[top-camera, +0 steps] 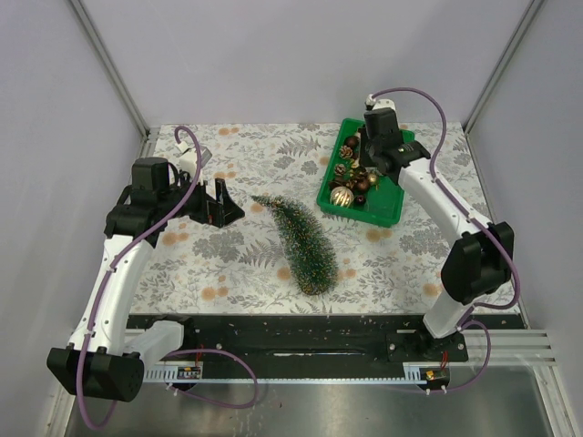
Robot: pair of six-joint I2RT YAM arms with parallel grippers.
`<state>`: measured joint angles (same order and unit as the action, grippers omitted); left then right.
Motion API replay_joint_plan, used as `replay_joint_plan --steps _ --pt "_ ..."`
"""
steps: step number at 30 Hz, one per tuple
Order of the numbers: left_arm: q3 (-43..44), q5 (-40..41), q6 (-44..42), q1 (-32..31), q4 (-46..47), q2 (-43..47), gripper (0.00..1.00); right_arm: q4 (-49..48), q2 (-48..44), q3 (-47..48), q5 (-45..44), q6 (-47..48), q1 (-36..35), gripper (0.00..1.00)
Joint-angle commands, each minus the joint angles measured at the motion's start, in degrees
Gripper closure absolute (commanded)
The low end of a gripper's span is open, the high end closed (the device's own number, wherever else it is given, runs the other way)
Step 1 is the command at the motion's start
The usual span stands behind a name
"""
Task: Decorate the small christmas tree
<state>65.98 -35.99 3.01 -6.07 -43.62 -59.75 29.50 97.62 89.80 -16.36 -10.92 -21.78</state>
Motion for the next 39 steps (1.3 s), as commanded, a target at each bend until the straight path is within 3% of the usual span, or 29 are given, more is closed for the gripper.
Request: replay_joint_plan --steps 1,2,4,8,16,25,33,39 --pt "0.65 -0.05 -0.55 -0.17 1.78 1.03 0.01 3.10 -0.24 -0.67 3.08 0.81 0.25 0.60" --pt "0.73 0.04 -0.54 -0.17 1.78 1.12 0.01 3.29 -0.50 -1.81 4.13 0.46 0.16 0.49" --pt "0.65 -0.05 -0.63 -0.17 1.78 1.12 0.01 2.24 -2.25 -5.84 6.07 -1.20 0.25 0.38" --pt "0.38 -0.05 -0.63 -0.17 1.78 0.86 0.01 -1.63 -6.12 -14.63 7.66 -2.88 0.16 0.30" --pt "0.21 0.04 -0.54 -0.17 1.69 0.60 0.01 -4.44 -4.03 -18.78 7.49 -0.86 0.16 0.32" --pt "-0.32 0.74 -1.16 -0.18 1.78 0.77 0.01 -13.67 -1.39 -20.81 4.14 2.30 0.16 0.39" --pt "-0.15 1.27 -1.51 -0.17 1.78 0.86 0.01 -15.17 2.48 -19.75 3.26 3.53 0.16 0.48" --pt "-0.50 1.88 -2.21 -0.17 1.52 1.12 0.01 -14.55 -1.46 -21.68 2.21 2.57 0.16 0.42"
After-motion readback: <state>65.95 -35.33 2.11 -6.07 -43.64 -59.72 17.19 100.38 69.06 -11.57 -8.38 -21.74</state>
